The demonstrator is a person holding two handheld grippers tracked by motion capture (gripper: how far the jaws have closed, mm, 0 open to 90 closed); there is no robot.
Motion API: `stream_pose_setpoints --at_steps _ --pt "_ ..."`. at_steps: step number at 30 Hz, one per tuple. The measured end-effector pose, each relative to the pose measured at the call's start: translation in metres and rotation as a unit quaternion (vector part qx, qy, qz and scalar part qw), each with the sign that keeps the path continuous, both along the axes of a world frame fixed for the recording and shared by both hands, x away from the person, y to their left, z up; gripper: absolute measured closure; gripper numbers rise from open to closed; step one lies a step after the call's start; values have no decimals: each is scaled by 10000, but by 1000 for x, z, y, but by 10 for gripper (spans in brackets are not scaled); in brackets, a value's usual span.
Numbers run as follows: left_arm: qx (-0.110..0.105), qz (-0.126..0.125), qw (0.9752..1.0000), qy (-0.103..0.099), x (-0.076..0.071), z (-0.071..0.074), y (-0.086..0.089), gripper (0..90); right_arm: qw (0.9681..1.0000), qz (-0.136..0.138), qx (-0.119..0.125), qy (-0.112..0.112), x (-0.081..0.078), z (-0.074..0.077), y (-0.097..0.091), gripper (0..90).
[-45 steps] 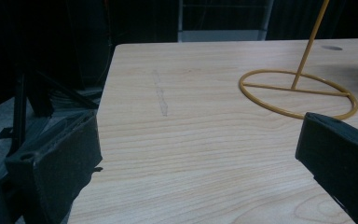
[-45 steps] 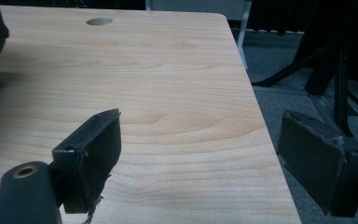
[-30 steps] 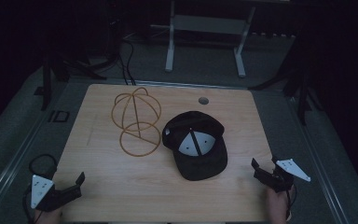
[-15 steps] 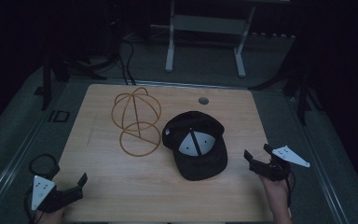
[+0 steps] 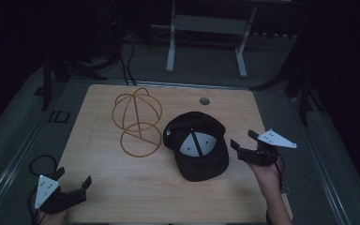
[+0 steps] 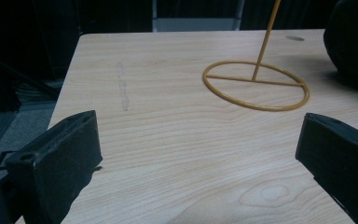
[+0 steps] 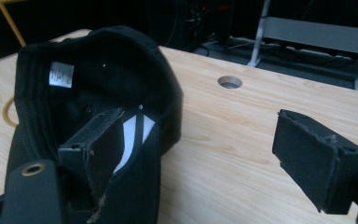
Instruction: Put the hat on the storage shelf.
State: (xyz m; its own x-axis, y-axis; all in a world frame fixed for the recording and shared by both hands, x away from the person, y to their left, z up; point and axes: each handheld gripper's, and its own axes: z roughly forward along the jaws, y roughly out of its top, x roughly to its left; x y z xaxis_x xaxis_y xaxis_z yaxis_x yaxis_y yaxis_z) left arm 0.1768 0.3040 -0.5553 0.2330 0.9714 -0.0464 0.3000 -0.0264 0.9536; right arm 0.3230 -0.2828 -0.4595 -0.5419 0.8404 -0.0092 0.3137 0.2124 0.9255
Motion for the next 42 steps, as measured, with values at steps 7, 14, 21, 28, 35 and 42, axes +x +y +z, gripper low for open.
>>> stream_pose_setpoints --at_steps 7,14,21,28,35,42 --pt "-47 -17 10000 24 0 0 0 4 9992 298 -226 171 22 -2 24 266" --pt "-49 -41 10000 35 0 1 0 4 9982 340 -461 168 43 -2 48 350" --pt "-72 -76 9999 39 0 1 1 4 9963 398 -699 294 64 -6 68 433" --pt "-119 -52 9999 37 0 0 2 4 9935 469 -966 371 79 -13 79 546" --pt "-151 -53 9999 47 0 -1 3 4 9894 392 -1359 319 87 -18 86 702" --pt "-158 -63 9998 82 1 -1 3 4 9883 388 -1457 244 85 -15 91 885"
